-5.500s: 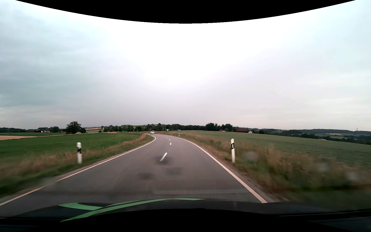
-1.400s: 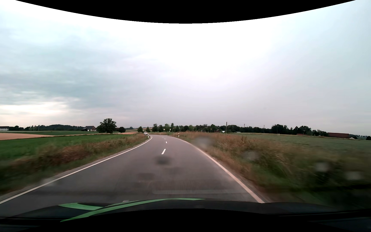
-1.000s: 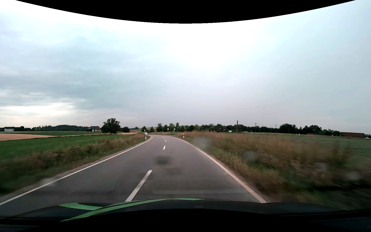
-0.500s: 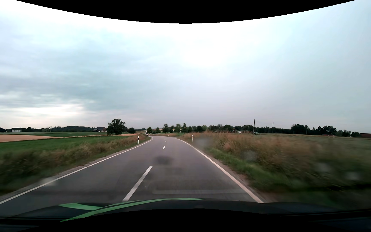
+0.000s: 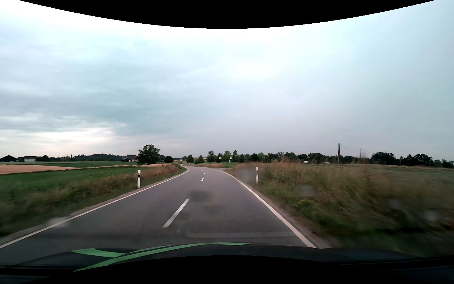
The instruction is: Follow the waypoints while adhering to traffic rules and regulations
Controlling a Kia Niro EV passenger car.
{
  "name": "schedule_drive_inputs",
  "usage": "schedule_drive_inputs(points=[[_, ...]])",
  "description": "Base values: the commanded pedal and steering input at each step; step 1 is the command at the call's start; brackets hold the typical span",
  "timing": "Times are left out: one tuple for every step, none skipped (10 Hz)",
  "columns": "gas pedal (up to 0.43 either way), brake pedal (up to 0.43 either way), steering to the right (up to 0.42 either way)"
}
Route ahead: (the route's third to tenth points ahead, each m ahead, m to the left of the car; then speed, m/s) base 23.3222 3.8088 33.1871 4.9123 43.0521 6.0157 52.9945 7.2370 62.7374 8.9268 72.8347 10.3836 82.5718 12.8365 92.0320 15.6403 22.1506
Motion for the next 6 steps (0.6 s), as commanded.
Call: schedule_drive_inputs(points=[[0.039, 0.000, -0.022], [0.039, 0.000, -0.021], [0.039, 0.000, -0.019], [0.039, 0.000, -0.018], [0.039, 0.000, -0.018], [0.039, 0.000, -0.018]])
